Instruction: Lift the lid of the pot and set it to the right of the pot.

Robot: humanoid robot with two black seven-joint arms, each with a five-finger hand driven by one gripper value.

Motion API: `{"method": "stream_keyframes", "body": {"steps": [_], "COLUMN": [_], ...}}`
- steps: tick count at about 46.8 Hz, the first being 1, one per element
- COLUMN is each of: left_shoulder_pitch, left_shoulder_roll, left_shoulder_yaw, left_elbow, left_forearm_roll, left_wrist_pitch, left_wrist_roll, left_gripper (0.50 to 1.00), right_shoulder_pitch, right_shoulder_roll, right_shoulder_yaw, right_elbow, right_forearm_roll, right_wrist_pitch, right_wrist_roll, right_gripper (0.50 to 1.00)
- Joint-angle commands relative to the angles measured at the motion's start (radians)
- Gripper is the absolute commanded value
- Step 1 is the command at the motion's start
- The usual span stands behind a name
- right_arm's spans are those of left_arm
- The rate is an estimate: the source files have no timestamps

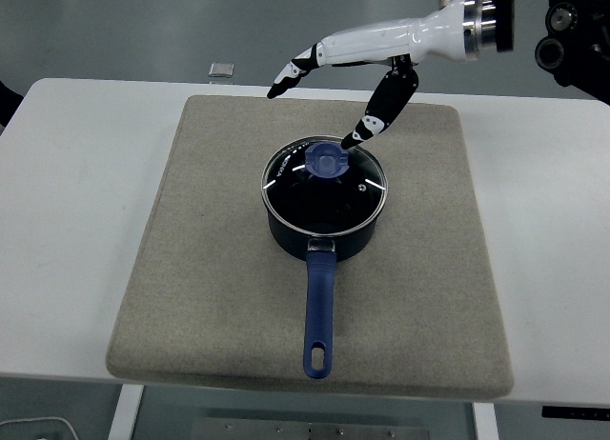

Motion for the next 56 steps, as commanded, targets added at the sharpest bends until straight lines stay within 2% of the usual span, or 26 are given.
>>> {"method": "stream_keyframes", "body": {"steps": [1,24,36,45,56], "left_shoulder_pitch": [0.000,0.000,0.000,0.000,0.000], "left_shoulder_roll": [0.000,0.000,0.000,0.000,0.000], "left_shoulder_yaw": [0.000,0.000,0.000,0.000,0.000], "left_elbow": [0.000,0.000,0.000,0.000,0.000], "left_forearm_roll": [0.000,0.000,0.000,0.000,0.000], "left_wrist_pitch": [0.000,0.000,0.000,0.000,0.000], "left_wrist_roll": [0.000,0.000,0.000,0.000,0.000], "left_gripper": [1.000,1.000,1.000,1.000,1.000], "right_shoulder_pitch": [0.000,-0.051,-0.064,-0.080,-0.098], "right_shoulder_roll": [0.010,0.048,0.048,0.048,0.050], "right_shoulder_yaw": [0.000,-0.017,-0.018,-0.018,-0.022], "right_elbow": [0.001,-0.016,-0.016,-0.016,-0.016], "right_forearm_roll": [-0.044,-0.091,-0.105,-0.157,-0.180], "right_wrist_pitch": [-0.012,-0.095,-0.118,-0.156,-0.164], "right_wrist_roll": [0.000,0.000,0.000,0.000,0.000], "right_gripper": [0.901,0.901,0.901,0.899,0.899]}}
